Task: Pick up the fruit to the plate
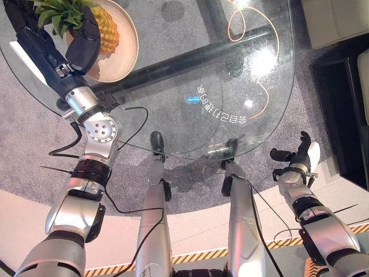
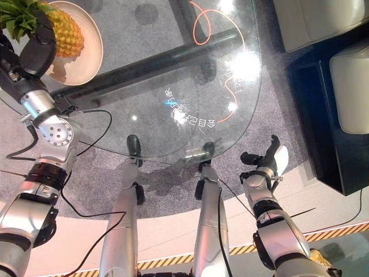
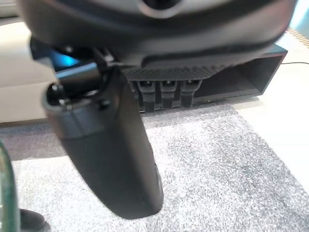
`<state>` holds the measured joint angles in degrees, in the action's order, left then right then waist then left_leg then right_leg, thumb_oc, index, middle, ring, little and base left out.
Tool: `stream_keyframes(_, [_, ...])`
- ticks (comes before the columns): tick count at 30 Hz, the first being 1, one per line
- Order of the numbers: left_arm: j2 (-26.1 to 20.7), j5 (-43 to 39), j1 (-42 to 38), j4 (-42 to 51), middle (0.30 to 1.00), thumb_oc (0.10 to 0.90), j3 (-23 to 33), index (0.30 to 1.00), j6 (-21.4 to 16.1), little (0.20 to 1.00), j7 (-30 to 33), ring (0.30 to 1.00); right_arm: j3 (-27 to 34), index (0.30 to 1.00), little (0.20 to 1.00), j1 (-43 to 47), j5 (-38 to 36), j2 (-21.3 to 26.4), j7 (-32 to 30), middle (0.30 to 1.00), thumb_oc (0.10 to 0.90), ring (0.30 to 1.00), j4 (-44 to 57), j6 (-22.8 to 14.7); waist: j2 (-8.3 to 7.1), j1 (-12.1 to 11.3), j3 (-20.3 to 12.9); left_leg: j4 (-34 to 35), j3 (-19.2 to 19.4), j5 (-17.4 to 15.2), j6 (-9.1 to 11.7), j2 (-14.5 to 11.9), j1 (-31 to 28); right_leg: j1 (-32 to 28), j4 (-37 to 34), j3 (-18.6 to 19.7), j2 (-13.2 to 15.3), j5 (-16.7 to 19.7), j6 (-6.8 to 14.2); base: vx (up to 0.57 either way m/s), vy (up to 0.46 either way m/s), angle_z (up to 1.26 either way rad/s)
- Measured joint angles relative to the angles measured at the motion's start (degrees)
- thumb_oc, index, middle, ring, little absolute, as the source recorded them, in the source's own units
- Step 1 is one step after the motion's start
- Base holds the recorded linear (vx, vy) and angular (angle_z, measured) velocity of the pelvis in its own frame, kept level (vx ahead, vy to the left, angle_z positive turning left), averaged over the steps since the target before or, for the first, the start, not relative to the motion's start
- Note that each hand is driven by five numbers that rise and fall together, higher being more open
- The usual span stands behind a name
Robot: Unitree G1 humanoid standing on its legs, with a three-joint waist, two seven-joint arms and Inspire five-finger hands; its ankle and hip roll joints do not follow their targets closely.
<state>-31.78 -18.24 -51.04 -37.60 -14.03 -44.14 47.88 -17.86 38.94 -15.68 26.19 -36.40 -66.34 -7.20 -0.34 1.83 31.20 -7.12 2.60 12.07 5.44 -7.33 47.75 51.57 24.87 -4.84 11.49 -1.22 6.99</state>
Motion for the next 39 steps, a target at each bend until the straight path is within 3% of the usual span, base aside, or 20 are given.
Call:
stream_keyframes(9, [0.1,0.19,1.96,6.38,0.9,0.8,1.51,0.9,-0.02,0.9,-0.41,0.9,1.25,0.9,0.9,-3.6,-0.01,-2.04,-0.49,0.9,0.8,0.9,0.21,-0.09,0.22,-0.32,0.02,0.5,-0.35,-0.02,0.01,0.42,-4.8,-5.14,0.05,-0.76,0.57,-0.94,0.07,0.0,-0.029,0.05])
stream_keyframes(13, [0.08,-1.57,2.64,7.17,0.9,0.8,1.85,0.9,1.09,0.9,-4.68,0.9,2.09,0.9,0.9,-5.03,-0.01,-2.01,-0.53,0.9,0.8,0.9,-0.09,-0.13,0.42,-1.39,0.02,2.16,-0.24,0.0,0.0,0.56,-9.6,-9.6,-0.78,-0.88,0.72,-1.17,0.27,0.01,-0.009,0.01])
stream_keyframes(17, [-0.06,-5.63,6.54,9.41,0.9,0.8,2.7,0.9,3.59,0.9,-9.95,0.9,3.26,0.9,0.9,-7.19,0.0,-2.06,-0.53,0.9,0.8,0.9,-0.09,0.03,1.77,-1.78,0.06,4.51,-0.08,0.0,-0.01,0.63,-16.89,-17.24,-3.51,-1.3,0.71,-1.23,0.62,0.04,-0.009,0.01])
stream_keyframes(20, [-0.25,-11.59,10.62,8.42,0.9,0.8,4.23,0.9,10.75,0.9,-15.41,0.9,5.63,0.9,0.9,-11.29,0.09,-2.06,-0.47,0.9,0.8,0.9,-0.03,0.06,2.58,-1.58,-0.13,7.4,-0.08,-0.1,-0.11,0.66,-25.88,-27.47,-8.25,-2.48,0.62,-0.74,1.3,0.07,-0.028,0.06])
stream_keyframes(26, [-0.59,-19.08,17.69,-0.01,0.9,0.8,7.85,0.9,22.02,0.9,-24.46,0.9,10.33,0.9,0.9,-20.01,1.63,-1.47,1.04,0.9,0.8,0.9,-0.1,-0.64,4.0,-1.34,-1.47,10.99,-0.14,-1.36,-0.85,1.0,-37.23,-43.07,-19.79,-3.86,0.33,2.03,2.35,0.13,-0.013,0.05])
stream_keyframes(31, [0.65,-19.15,28.28,-6.18,0.9,0.8,11.06,0.9,27.81,0.9,-29.09,0.9,11.04,0.9,0.9,-26.8,5.06,-1.74,5.96,0.9,0.8,0.9,-1.31,0.09,4.27,-1.0,-5.52,12.01,-0.1,-2.97,-0.84,1.57,-43.3,-52.62,-27.22,-5.55,0.34,4.04,2.62,0.19,-0.009,0.06])
stream_keyframes(36, [2.45,-15.31,39.2,-16.75,0.9,0.8,12.1,0.9,32.78,0.9,-32.54,0.9,10.78,0.9,0.9,-32.59,10.94,-4.37,11.02,0.9,0.8,0.9,-3.18,1.11,1.9,0.08,-17.73,12.09,0.19,-5.75,0.01,1.14,-47.68,-58.06,-29.78,-5.87,-0.14,3.02,2.54,0.18,0.022,-0.01])
stream_keyframes(39, [3.46,-12.82,41.49,-21.81,0.9,0.8,12.62,0.9,34.33,0.9,-36.09,0.9,10.69,0.9,0.9,-34.29,11.84,-5.13,12.55,0.9,0.8,0.9,-3.99,1.46,0.9,0.24,-22.05,12.13,0.37,-6.13,0.25,0.96,-48.71,-59.01,-29.78,-5.83,-0.29,2.52,2.32,0.06,0.017,-0.02])
